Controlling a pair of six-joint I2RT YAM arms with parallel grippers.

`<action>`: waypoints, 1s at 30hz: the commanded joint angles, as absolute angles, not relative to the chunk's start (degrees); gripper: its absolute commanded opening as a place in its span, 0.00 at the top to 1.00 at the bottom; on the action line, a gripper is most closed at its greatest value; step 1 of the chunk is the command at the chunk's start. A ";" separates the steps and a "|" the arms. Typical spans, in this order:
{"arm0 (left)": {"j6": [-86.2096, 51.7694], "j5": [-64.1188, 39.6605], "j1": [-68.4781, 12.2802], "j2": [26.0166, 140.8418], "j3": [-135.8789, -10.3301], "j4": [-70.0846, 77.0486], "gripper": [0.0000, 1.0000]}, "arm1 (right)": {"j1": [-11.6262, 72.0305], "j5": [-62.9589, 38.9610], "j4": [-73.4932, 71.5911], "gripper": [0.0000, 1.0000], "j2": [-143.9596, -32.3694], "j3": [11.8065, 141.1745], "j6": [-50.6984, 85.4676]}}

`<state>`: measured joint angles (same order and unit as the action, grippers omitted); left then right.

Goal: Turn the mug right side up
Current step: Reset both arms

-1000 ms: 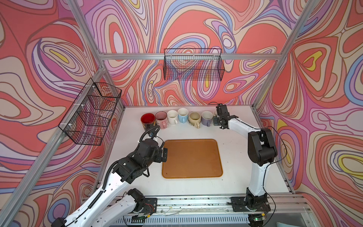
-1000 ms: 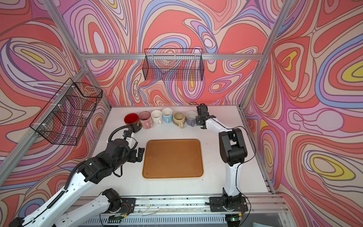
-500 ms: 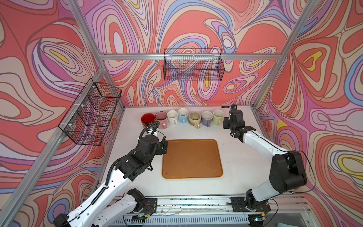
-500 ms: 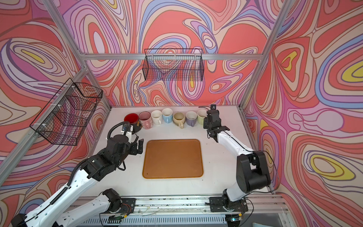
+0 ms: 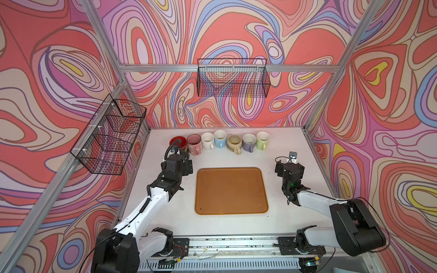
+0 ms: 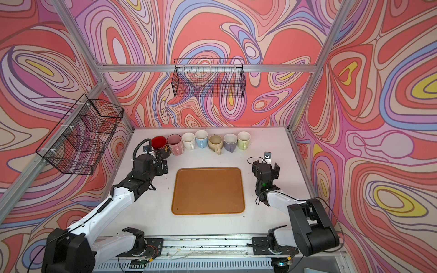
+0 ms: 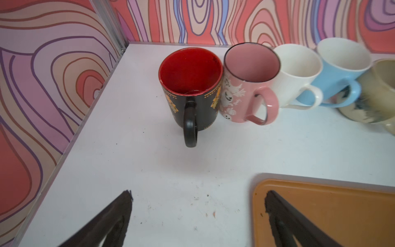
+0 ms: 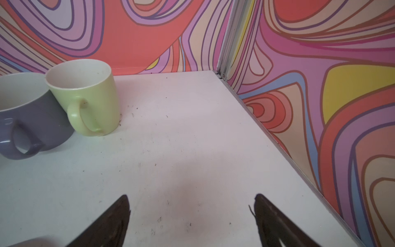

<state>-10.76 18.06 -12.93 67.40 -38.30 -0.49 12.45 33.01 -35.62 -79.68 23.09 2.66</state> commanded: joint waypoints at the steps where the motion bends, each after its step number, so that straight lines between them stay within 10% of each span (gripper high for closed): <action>1: -6.33 18.70 -10.73 72.42 -34.96 11.90 0.00 | 12.34 35.04 -54.72 0.03 -85.26 19.38 -0.54; 8: -5.57 7.91 -4.81 80.84 -29.32 28.70 0.00 | 12.31 34.59 -85.17 0.02 -99.59 14.51 -4.86; 30: -0.15 -0.92 -0.29 88.81 -22.20 50.07 0.00 | 8.75 17.36 -80.49 0.02 -102.28 16.27 -4.88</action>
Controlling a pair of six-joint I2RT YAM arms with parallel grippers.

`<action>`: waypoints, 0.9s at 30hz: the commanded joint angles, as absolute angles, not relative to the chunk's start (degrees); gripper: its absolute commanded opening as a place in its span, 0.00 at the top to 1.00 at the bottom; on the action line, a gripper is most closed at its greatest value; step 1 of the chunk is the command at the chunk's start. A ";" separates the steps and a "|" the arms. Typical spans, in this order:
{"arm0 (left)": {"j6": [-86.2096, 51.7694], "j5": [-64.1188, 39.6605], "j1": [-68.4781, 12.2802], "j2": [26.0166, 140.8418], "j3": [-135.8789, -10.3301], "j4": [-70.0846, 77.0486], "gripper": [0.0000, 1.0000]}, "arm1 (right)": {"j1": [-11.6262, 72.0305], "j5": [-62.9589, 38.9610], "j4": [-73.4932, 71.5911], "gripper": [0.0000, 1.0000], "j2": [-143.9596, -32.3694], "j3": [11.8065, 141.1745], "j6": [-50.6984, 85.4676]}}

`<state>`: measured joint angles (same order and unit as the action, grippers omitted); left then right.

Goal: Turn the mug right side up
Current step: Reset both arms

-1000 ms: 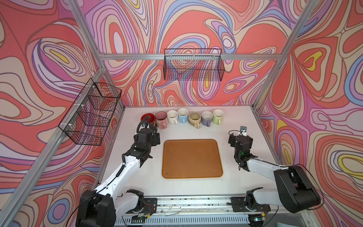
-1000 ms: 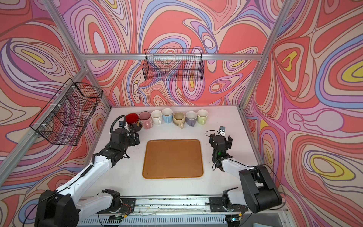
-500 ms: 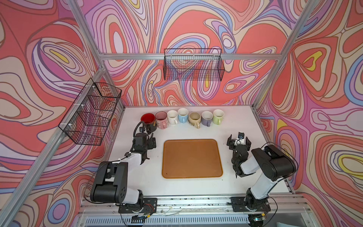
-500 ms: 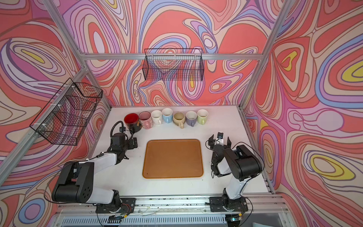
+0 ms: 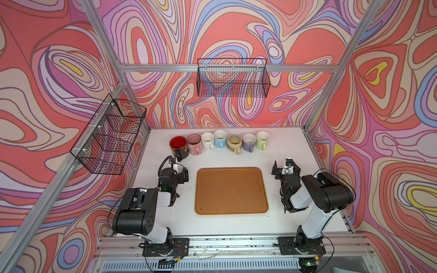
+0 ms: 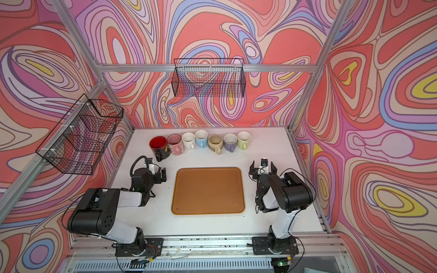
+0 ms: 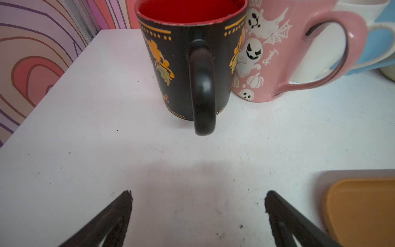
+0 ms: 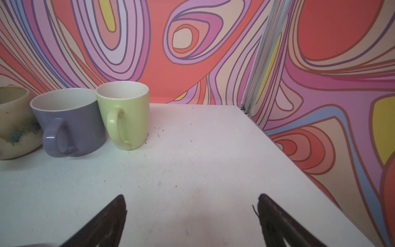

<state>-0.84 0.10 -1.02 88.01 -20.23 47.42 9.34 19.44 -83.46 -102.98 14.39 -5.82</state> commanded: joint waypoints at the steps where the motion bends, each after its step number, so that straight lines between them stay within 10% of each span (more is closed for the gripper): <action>1: -0.33 -1.04 -0.13 88.35 -22.60 48.79 0.00 | 7.43 16.37 -74.16 0.02 -100.57 18.53 -3.38; 4: -0.30 -0.98 -0.09 88.44 -22.19 49.78 0.00 | 0.46 5.20 -53.46 0.02 -98.65 27.56 1.85; 27: -0.45 0.00 -0.44 88.16 -21.60 50.45 0.00 | -0.53 3.34 -55.17 0.02 -98.53 26.82 1.58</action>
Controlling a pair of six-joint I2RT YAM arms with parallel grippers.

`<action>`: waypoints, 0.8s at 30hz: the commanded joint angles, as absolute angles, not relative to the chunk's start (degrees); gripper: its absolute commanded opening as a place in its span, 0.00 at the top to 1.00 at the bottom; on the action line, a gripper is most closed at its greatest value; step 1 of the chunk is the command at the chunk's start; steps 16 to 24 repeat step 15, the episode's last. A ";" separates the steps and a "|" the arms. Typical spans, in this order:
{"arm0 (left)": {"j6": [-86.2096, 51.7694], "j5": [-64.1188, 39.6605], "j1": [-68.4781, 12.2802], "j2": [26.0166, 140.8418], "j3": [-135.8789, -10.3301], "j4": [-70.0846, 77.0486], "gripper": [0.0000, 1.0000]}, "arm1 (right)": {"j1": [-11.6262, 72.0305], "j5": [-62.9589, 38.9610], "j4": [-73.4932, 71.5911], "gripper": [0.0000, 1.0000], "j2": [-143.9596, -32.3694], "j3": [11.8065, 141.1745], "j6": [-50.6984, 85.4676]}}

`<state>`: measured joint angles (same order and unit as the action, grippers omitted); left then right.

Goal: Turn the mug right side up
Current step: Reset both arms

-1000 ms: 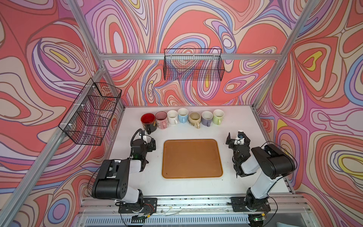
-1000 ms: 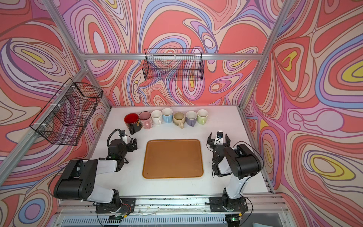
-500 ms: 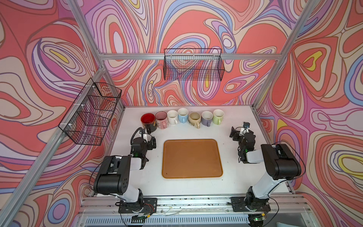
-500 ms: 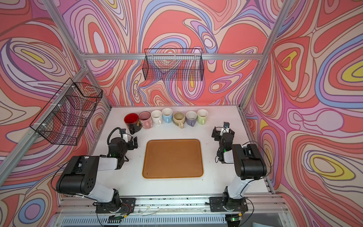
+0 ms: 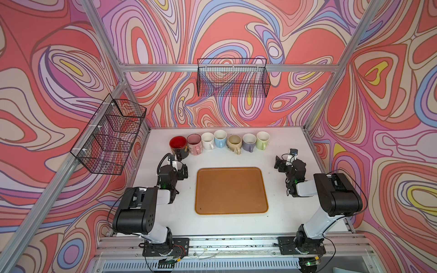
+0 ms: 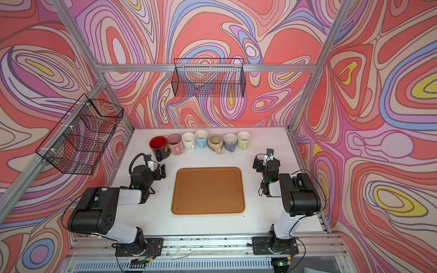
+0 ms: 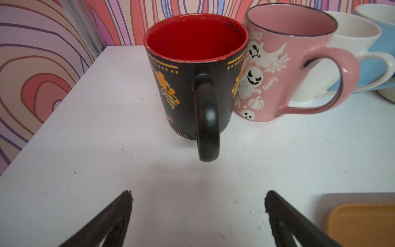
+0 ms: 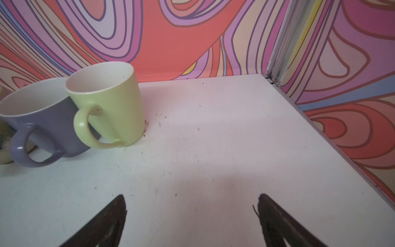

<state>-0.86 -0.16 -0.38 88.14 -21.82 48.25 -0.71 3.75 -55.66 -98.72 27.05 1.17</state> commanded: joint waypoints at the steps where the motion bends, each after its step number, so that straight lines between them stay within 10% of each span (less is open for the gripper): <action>1: -0.42 0.00 -0.44 88.16 -21.62 50.46 0.00 | -0.53 3.27 -55.20 0.02 -98.53 26.81 1.58; 24: -0.49 -0.09 -0.37 88.24 -21.62 50.45 0.00 | -0.44 2.97 -54.73 0.02 -98.53 27.08 1.27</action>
